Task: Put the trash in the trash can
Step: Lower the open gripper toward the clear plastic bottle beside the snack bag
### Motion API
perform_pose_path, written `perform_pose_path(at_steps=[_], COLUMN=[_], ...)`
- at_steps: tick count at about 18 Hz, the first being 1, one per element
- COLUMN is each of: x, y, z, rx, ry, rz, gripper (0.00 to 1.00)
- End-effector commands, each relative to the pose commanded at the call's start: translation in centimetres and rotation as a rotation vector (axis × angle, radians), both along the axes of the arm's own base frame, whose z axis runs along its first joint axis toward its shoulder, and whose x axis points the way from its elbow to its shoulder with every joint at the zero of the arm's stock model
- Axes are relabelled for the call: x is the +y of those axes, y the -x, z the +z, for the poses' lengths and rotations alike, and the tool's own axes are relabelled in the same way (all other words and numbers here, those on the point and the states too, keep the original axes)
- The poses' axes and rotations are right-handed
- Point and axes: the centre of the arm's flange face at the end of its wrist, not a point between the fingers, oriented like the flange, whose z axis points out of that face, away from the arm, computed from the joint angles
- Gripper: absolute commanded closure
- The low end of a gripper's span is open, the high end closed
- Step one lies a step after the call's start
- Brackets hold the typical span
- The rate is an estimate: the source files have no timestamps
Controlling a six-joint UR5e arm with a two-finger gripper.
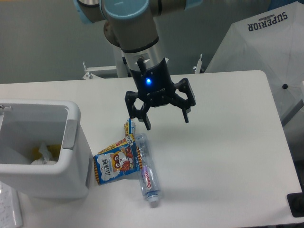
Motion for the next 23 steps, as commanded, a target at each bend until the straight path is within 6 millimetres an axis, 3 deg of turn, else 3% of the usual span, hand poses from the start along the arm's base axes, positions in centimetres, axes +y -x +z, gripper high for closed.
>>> perform_pose_path(at_steps=[4,9,19,23], x=[-0.1,0.0,2.5,2.2], y=[0.0,0.1,2.1,3.1], z=[-0.6,-3.0,-12.7,-16.1], rx=[-0.009,-0.039,-0.137,-0.151], ry=[0.003,0.015,0.073,0.076], rz=[0.006,0.013,0.061,0.091], gripper=[0.00,0.00,0.00,0.00])
